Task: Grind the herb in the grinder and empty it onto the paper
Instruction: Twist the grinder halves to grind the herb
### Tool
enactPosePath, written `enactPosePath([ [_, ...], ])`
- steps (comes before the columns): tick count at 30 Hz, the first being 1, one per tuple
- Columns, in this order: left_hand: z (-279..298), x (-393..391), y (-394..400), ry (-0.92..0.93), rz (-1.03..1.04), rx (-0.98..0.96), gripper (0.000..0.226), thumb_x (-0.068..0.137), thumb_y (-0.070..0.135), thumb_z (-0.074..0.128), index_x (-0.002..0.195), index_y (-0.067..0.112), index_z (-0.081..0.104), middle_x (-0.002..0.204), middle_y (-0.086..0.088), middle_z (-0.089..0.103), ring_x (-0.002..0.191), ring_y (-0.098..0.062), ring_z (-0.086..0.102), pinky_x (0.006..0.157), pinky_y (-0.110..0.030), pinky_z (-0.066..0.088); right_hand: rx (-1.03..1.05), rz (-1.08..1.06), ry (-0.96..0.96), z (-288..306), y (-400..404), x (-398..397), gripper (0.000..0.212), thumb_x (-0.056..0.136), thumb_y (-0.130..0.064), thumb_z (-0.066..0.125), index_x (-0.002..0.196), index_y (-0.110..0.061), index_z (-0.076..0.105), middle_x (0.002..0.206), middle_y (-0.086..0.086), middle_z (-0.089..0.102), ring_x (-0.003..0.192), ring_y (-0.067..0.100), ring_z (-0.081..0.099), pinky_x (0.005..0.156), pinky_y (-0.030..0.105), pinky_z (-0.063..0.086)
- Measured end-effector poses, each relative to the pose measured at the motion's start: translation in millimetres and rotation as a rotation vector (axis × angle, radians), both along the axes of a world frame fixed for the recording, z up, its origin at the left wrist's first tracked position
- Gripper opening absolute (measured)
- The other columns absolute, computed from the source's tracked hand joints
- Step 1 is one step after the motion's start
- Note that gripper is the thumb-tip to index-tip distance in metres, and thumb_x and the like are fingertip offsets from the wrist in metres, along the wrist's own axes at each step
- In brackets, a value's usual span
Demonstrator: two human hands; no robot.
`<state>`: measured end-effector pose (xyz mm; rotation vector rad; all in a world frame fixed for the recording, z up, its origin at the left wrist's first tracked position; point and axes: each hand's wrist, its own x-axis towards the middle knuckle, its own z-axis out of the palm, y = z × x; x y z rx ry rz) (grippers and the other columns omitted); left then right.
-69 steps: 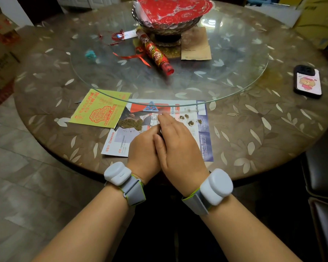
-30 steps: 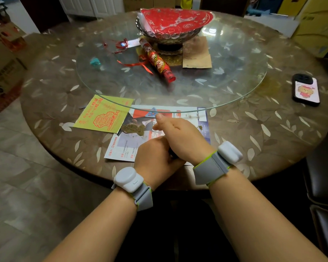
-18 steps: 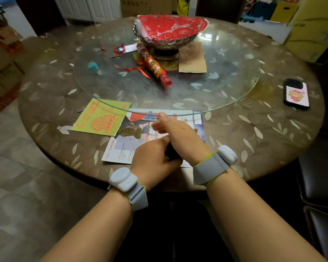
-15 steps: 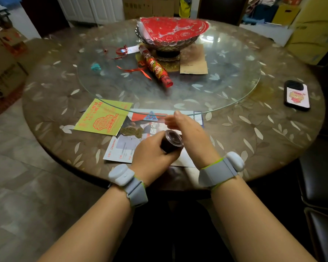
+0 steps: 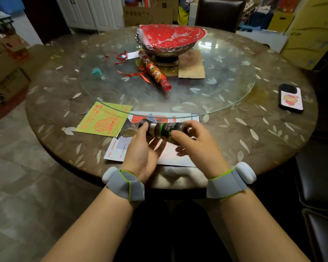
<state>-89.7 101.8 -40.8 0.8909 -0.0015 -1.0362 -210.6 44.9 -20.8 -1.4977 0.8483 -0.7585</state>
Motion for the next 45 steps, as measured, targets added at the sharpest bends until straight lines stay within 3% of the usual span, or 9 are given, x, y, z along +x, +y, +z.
enactPosePath([
  [9,4,19,23,-0.071,-0.576,0.297,0.055,0.091,0.063,0.028,0.082,0.013,0.05,0.054,-0.007,0.045,0.04,-0.012,0.034,0.038,-0.013,0.024,-0.419,0.051,0.109,25,-25,9,0.032,0.075,-0.033,0.052,0.103,-0.023,0.066,0.085,-0.017,0.056,0.078,0.013,0.053,0.074,0.031,0.045],
  [13,-1,19,20,-0.016,-0.606,0.272,0.043,0.096,0.05,0.029,0.078,0.013,0.042,0.049,-0.006,0.039,0.034,-0.009,0.026,0.034,-0.011,0.015,-0.6,0.028,0.191,27,-24,16,0.031,0.082,-0.039,0.052,0.098,-0.018,0.067,0.082,-0.009,0.059,0.08,0.009,0.052,0.072,0.017,0.04],
  [16,-6,16,16,-0.128,-0.506,0.276,0.039,0.097,0.041,0.027,0.076,0.012,0.043,0.047,-0.007,0.04,0.033,-0.01,0.022,0.037,-0.012,0.013,-0.683,-0.003,0.277,22,-28,21,0.036,0.083,-0.048,0.047,0.086,-0.015,0.06,0.073,0.001,0.057,0.068,0.013,0.045,0.061,0.026,0.035],
  [20,-5,15,9,-0.413,-0.326,0.301,0.033,0.097,0.033,0.028,0.077,0.012,0.043,0.046,-0.011,0.045,0.034,-0.014,0.022,0.039,-0.013,0.016,-0.642,-0.018,0.279,15,-31,24,0.033,0.087,-0.041,0.043,0.088,-0.01,0.055,0.07,0.002,0.052,0.067,0.017,0.043,0.062,0.034,0.034],
  [29,-15,17,9,-1.383,0.155,0.33,0.043,0.098,0.033,0.024,0.083,0.005,0.053,0.068,-0.011,0.054,0.064,-0.023,0.047,0.06,-0.04,0.04,-0.458,-0.078,0.162,2,-32,25,0.022,0.09,-0.037,0.04,0.079,-0.02,0.048,0.061,-0.007,0.042,0.057,0.002,0.043,0.054,0.017,0.033],
  [31,-11,20,12,-1.633,0.218,0.31,0.04,0.097,0.032,0.025,0.088,0.003,0.053,0.07,-0.013,0.055,0.064,-0.027,0.047,0.058,-0.041,0.039,-0.257,-0.083,0.165,-2,-34,25,0.028,0.087,-0.043,0.039,0.071,-0.021,0.045,0.062,-0.005,0.04,0.053,0.011,0.042,0.051,0.025,0.033],
  [36,-2,34,14,-2.207,0.193,0.002,0.024,0.097,0.026,0.033,0.09,0.008,0.047,0.074,-0.018,0.053,0.069,-0.03,0.041,0.062,-0.04,0.035,0.506,0.005,0.081,-10,-31,14,0.032,0.092,-0.043,0.045,0.07,-0.02,0.041,0.057,0.004,0.035,0.037,0.011,0.021,0.045,0.014,0.018],
  [41,-6,22,9,-1.955,0.164,0.189,0.027,0.095,0.026,0.032,0.09,0.007,0.05,0.073,-0.011,0.053,0.067,-0.027,0.045,0.06,-0.039,0.036,0.479,-0.023,0.033,-13,-34,9,0.03,0.093,-0.042,0.045,0.074,-0.019,0.042,0.051,0.002,0.037,0.035,0.011,0.02,0.043,0.013,0.018],
  [45,-11,15,0,-1.574,0.129,0.329,0.037,0.097,0.03,0.024,0.085,0.006,0.05,0.066,-0.002,0.049,0.063,-0.016,0.039,0.06,-0.033,0.029,0.162,-0.094,0.078,-18,-36,14,0.032,0.087,-0.049,0.046,0.068,-0.023,0.043,0.059,-0.002,0.038,0.042,0.013,0.032,0.045,0.02,0.026],
])
